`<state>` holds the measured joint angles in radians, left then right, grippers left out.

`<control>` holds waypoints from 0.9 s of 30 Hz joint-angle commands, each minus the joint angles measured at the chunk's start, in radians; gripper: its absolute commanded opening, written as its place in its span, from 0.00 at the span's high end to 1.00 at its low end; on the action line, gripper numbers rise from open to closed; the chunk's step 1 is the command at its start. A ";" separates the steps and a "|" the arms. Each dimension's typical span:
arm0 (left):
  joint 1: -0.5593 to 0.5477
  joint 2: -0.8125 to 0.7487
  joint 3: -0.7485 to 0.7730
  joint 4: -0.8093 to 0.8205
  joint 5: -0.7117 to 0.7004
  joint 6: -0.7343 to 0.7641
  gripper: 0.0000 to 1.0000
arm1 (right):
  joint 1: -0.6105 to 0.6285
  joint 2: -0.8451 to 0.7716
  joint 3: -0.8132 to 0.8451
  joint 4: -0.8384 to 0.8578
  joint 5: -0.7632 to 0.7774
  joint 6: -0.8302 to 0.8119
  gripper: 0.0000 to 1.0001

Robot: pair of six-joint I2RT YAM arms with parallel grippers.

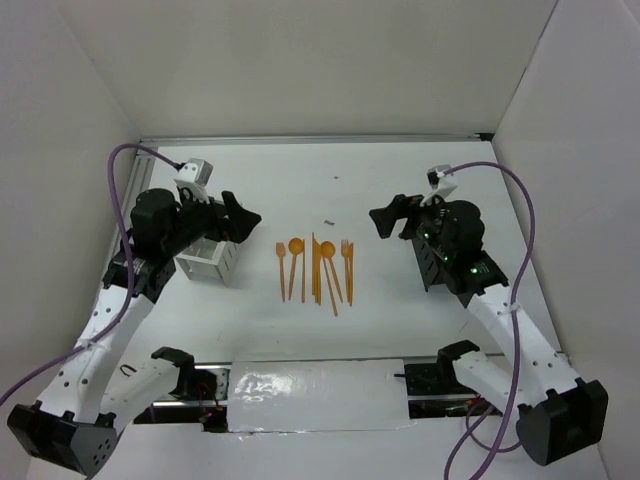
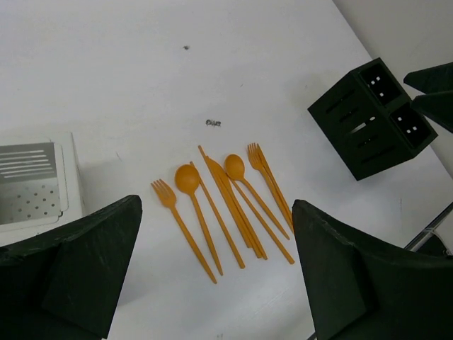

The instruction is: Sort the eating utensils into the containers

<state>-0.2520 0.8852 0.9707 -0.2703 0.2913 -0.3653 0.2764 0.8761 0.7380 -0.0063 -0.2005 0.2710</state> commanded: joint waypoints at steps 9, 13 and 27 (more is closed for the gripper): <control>0.014 0.081 0.077 -0.112 -0.030 0.054 0.00 | 0.231 0.291 0.026 -0.066 0.279 0.112 0.05; 0.016 0.090 0.085 -0.136 -0.070 0.040 0.00 | 0.320 0.368 0.002 -0.014 0.338 0.152 0.09; 0.022 0.087 0.092 -0.152 -0.072 0.028 0.00 | 0.454 0.600 0.061 0.002 0.464 0.149 0.49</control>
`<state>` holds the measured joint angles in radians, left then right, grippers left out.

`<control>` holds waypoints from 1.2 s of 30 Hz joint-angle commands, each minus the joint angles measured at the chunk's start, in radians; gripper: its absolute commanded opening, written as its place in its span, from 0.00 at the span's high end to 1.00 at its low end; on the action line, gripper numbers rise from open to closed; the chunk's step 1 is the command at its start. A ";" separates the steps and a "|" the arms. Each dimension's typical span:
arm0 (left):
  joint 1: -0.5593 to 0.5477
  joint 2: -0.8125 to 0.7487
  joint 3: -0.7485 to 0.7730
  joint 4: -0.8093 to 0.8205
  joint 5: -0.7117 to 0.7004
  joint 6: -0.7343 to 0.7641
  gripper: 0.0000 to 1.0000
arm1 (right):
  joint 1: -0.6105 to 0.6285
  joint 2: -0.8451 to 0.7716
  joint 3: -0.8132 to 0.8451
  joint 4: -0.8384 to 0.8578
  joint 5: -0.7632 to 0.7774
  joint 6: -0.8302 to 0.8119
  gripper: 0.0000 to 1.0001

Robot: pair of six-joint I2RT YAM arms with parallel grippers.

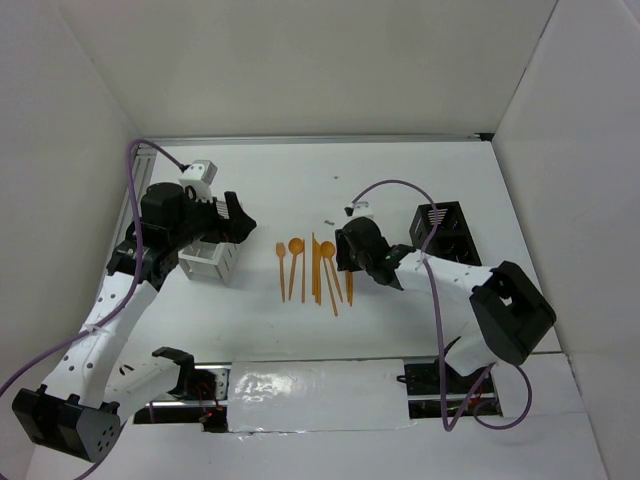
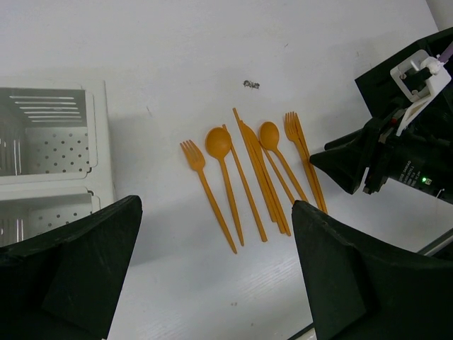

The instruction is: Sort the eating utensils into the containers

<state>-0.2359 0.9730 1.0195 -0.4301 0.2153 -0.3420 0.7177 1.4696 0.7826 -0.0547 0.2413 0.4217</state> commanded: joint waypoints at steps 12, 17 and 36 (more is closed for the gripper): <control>0.007 0.007 0.047 0.001 0.032 0.008 0.00 | 0.071 0.144 0.116 0.047 0.041 -0.067 0.57; 0.006 0.007 0.054 -0.003 0.016 0.005 0.00 | 0.071 0.233 0.165 0.010 0.092 -0.081 0.58; 0.007 0.052 0.042 0.010 0.061 -0.012 0.00 | 0.029 0.189 0.147 0.044 -0.035 -0.107 1.00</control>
<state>-0.2329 1.0115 1.0290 -0.4496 0.2371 -0.3443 0.7593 1.7771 0.9588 -0.0433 0.2703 0.3275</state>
